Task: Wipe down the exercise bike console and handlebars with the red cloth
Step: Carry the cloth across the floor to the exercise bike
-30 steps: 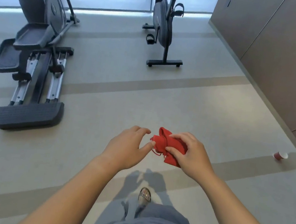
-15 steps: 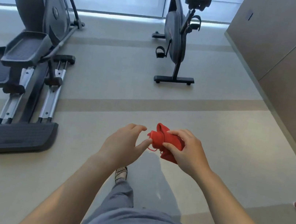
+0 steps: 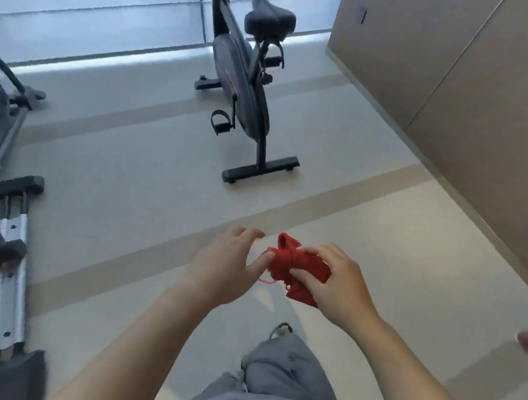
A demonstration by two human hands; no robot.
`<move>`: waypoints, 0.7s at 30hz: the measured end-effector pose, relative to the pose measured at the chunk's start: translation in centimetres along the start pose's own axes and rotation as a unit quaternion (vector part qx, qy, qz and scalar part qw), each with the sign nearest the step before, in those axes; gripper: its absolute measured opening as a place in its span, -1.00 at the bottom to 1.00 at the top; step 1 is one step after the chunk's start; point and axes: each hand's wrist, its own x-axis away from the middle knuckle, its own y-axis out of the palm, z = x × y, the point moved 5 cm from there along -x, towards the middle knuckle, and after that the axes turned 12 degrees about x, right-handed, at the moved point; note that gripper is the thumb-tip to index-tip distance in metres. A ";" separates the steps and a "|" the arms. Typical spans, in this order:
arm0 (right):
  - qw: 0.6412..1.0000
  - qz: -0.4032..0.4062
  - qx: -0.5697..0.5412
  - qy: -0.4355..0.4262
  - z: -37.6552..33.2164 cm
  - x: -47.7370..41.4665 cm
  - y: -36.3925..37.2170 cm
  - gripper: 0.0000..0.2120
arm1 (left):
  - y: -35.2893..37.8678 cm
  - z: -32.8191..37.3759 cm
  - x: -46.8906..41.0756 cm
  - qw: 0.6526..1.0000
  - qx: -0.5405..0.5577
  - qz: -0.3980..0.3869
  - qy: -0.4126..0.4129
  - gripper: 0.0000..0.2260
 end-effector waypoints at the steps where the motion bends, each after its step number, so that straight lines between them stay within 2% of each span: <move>1: 1.000 0.009 0.002 0.013 1.1 -1.6 -0.5 -0.76 | 0.0 0.5 -2.4 1.000 -0.007 -0.011 0.011 -0.55; 5: 0.997 0.046 -0.008 0.064 6.0 -9.2 -2.8 -0.76 | 0.0 2.6 -13.0 0.998 -0.031 -0.039 0.042 -0.53; 10: 0.994 0.080 -0.005 0.075 10.6 -21.0 -7.7 -0.77 | -1.4 7.1 -26.2 0.994 -0.047 -0.065 0.071 -0.54; 15: 0.990 0.117 -0.009 0.079 14.5 -32.1 -14.1 -0.77 | -4.8 12.7 -39.3 0.990 -0.079 -0.027 0.115 -0.57; 21: 0.989 0.107 -0.021 0.101 18.9 -41.9 -17.0 -0.77 | -5.4 14.4 -50.0 0.992 -0.076 -0.048 0.092 -0.57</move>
